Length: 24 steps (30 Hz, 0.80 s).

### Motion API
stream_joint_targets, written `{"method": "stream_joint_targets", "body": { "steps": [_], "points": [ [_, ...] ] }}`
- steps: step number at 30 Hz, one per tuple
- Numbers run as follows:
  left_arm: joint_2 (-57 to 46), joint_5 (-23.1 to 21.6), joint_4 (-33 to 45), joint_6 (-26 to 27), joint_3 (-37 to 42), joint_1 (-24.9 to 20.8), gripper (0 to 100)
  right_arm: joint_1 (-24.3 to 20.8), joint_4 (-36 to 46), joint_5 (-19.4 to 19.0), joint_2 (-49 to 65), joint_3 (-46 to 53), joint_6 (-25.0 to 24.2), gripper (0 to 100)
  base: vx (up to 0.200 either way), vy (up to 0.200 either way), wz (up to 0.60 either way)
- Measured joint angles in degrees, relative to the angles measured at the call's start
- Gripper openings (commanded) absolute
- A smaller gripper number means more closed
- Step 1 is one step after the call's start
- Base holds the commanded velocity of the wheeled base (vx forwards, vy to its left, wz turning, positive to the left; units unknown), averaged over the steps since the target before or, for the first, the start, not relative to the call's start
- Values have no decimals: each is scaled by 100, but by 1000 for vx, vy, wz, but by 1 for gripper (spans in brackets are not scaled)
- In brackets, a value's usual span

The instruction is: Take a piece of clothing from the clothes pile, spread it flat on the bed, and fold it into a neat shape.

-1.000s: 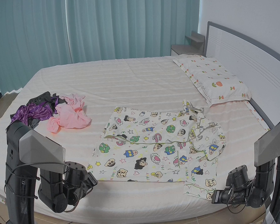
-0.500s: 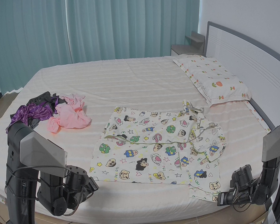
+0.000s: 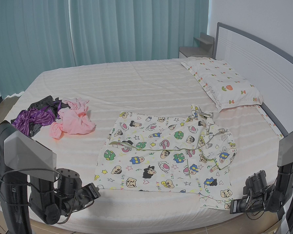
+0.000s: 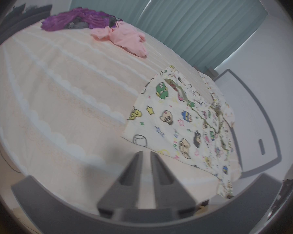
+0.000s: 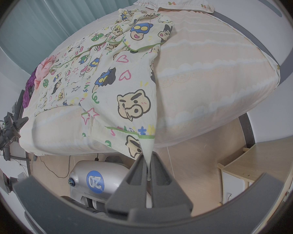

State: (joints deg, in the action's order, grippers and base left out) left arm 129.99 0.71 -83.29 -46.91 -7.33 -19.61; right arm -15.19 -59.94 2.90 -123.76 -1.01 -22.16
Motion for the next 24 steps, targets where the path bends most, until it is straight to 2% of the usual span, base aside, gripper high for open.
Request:
{"method": "stream_joint_targets", "body": {
  "steps": [4, 8, 13, 17, 24],
  "points": [
    [-146, -809, -13, 218, 41, 473, 100, -16, 2, -6, -2, 2, -2, 0, 0, 0, 0],
    [-44, -1417, -35, 877, -90, 846, 100, -49, 0, -15, -9, 0, -2, 0, 0, 0, 0],
    [354, -1676, -55, 1680, -452, 1039, 100, -85, -2, -72, -24, 2, 0, 0, 0, 0, 0],
    [599, -1742, -63, 1801, -755, 1067, 100, -137, -11, -90, -33, 0, 2, 0, 0, 0, 0],
    [896, -1718, -28, 1833, -1218, 855, 100, -239, -29, -94, -63, 0, 2, 0, 0, 0, 0]
  ]
}}
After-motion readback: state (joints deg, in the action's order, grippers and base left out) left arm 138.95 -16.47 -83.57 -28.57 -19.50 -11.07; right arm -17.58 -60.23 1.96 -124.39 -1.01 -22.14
